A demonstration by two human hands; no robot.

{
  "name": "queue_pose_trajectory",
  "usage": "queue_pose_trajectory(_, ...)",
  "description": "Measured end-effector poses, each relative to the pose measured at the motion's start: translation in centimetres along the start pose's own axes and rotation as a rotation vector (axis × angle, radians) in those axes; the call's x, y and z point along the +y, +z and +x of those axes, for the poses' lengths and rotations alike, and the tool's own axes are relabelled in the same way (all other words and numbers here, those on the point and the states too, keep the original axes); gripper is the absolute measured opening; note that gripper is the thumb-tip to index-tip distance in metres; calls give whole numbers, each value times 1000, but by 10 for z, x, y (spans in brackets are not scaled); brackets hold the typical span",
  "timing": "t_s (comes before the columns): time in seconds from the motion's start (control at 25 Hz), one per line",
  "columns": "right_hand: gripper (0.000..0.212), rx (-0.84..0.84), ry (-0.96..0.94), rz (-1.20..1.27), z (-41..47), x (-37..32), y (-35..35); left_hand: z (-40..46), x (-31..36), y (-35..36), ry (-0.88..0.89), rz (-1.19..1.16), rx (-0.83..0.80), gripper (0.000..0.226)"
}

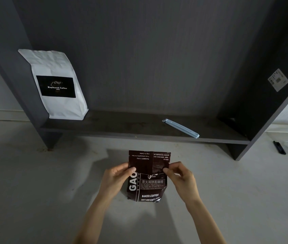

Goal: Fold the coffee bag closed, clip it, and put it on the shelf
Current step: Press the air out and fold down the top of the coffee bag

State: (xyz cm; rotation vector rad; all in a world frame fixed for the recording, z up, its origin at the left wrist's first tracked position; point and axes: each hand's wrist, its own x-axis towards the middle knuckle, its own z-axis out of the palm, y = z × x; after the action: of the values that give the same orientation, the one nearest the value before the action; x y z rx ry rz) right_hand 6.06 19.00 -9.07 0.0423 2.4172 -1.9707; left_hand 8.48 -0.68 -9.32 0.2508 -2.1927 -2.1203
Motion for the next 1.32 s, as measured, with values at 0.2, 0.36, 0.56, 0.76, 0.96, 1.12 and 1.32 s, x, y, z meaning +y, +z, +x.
queue_pose_trajectory(0.2, 21, 33, -55, -72, 7, -5, 3, 9, 1, -3, 52, 34, 87, 17)
queue_pose_trajectory(0.36, 21, 14, -98, -103, 25, -19, 3, 26, 7, -9, 91, 116, 86, 22)
queue_pose_trajectory(0.56, 18, 8, -90, -129, 58, -38, 11, 65, 23, -14, 178, 263, 133, 28)
queue_pose_trajectory(0.76, 15, 19, 32, -100, 91, -37, 22, 94, 29, -13, 213, 407, 177, 27)
queue_pose_trajectory(0.96, 9, 86, -30, -242, 101, -33, 40, 103, 24, -3, 199, 513, 251, 23)
queue_pose_trajectory(1.12, 16, 113, -52, -273, 104, -27, 47, 106, 21, 0, 85, 448, 359, 21)
queue_pose_trajectory(1.32, 16, 87, 49, -240, 109, -29, 47, 108, 15, -8, -23, 394, 310, 23)
